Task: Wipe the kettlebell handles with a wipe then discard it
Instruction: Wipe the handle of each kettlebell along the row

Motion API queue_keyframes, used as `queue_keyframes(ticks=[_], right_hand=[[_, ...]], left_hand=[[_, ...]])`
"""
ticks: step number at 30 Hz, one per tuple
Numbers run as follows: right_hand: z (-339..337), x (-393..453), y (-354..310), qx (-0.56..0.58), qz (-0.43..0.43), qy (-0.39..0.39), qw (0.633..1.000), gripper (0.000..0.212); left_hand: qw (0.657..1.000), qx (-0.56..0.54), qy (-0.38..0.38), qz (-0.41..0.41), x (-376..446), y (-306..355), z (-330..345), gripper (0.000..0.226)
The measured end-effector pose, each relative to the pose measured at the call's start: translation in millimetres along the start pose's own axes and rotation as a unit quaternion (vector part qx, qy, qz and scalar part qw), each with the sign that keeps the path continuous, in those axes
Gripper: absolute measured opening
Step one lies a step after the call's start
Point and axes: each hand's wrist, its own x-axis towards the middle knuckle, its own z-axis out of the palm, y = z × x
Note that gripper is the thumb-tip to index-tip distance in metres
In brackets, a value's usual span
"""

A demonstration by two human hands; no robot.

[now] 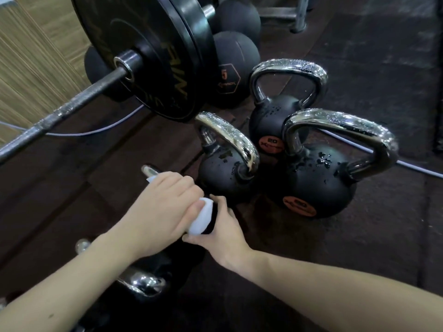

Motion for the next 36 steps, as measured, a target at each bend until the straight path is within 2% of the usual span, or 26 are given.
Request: queue_keyframes(ticks=[4,6,9,11,13,17,20,23,24,26,28,31,33,36], right_hand=[[-21.7,0.9,4.1,-0.051,-0.032,-0.005,0.998,0.096],[-35.6,2.5,5.5,-0.064,-0.033,-0.011,0.997,0.092],[-57.8,3.6,5.1,-0.096,-0.033,-0.021,0.995,0.086],[-67.5,4.3,6.1,-0.114,-0.033,0.006,0.993,0.077],[-73.9,8.2,8.4,-0.118,-0.033,0.050,0.991,0.071],[-82.2,22.0,10.6,-0.131,-0.051,0.143,0.980,0.075],[-87.2,39.1,7.3,-0.134,-0.068,0.171,0.974,0.103],[-94.5,57.8,9.7,-0.125,-0.053,0.118,0.984,0.123],[-97.8,61.6,11.4,-0.117,-0.043,0.107,0.986,0.126],[-103.5,64.8,12.5,-0.089,-0.028,0.094,0.991,0.130],[-106.2,65.3,12.4,-0.061,-0.024,0.088,0.994,0.131],[-106.5,64.0,12.6,-0.037,-0.021,0.091,0.995,0.129],[-106.7,62.3,12.3,-0.032,-0.023,0.091,0.995,0.128],[-107.6,60.8,11.2,-0.024,-0.022,0.082,0.996,0.127]], left_hand=[[0.996,-0.043,0.020,-0.076,2.6,-20.3,-2.1,0.041],[0.985,-0.067,0.033,-0.155,5.7,-31.1,-4.5,0.043],[0.949,-0.135,0.012,-0.284,14.9,-44.2,-10.1,0.044],[0.922,-0.168,0.019,-0.348,26.3,-52.8,-17.2,0.048],[0.902,-0.164,0.065,-0.393,44.5,-56.9,-27.0,0.047],[0.874,-0.138,0.162,-0.436,90.1,-59.3,-34.9,0.042],[0.888,-0.133,0.172,-0.405,119.0,-59.5,-22.5,0.045],[0.933,-0.165,0.114,-0.299,135.9,-45.9,-0.8,0.050],[0.934,-0.194,0.108,-0.280,138.9,-39.6,4.0,0.049],[0.934,-0.225,0.107,-0.254,140.3,-33.1,12.5,0.042],[0.957,-0.200,0.085,-0.192,133.8,-31.8,14.6,0.039],[0.977,-0.177,0.026,-0.113,118.2,-23.9,2.9,0.054],[0.982,-0.182,0.004,-0.057,111.3,-8.7,-5.9,0.058],[0.977,-0.213,0.021,-0.005,109.8,4.0,-15.3,0.048]])
